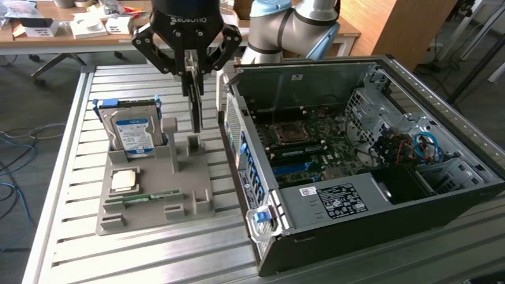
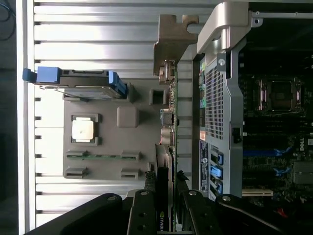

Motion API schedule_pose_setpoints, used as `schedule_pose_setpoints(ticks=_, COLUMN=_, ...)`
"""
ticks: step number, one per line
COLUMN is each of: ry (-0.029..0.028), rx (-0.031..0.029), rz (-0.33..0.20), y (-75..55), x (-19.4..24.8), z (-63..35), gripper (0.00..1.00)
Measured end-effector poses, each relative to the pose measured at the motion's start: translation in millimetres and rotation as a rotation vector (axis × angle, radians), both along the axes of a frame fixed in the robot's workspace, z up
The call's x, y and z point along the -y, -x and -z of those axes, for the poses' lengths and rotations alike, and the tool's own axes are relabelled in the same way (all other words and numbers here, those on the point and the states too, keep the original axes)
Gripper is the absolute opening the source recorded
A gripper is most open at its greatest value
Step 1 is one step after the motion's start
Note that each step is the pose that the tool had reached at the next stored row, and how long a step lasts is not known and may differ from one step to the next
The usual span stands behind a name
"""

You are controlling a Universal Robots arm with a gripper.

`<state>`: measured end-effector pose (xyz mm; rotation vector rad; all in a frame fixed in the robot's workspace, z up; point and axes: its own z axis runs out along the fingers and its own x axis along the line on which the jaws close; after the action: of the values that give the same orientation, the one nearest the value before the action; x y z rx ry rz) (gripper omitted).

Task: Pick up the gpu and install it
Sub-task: 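Pick up the gpu and move the gpu toward the slot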

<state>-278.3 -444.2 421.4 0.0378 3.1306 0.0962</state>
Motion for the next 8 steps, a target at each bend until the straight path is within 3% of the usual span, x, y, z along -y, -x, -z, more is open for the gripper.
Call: schedule_pose_setpoints(ticks=8, ry=0.0002, rx=-0.0003, rz=0.0, y=-1.2, x=0.0, z=-1.8, gripper=0.26)
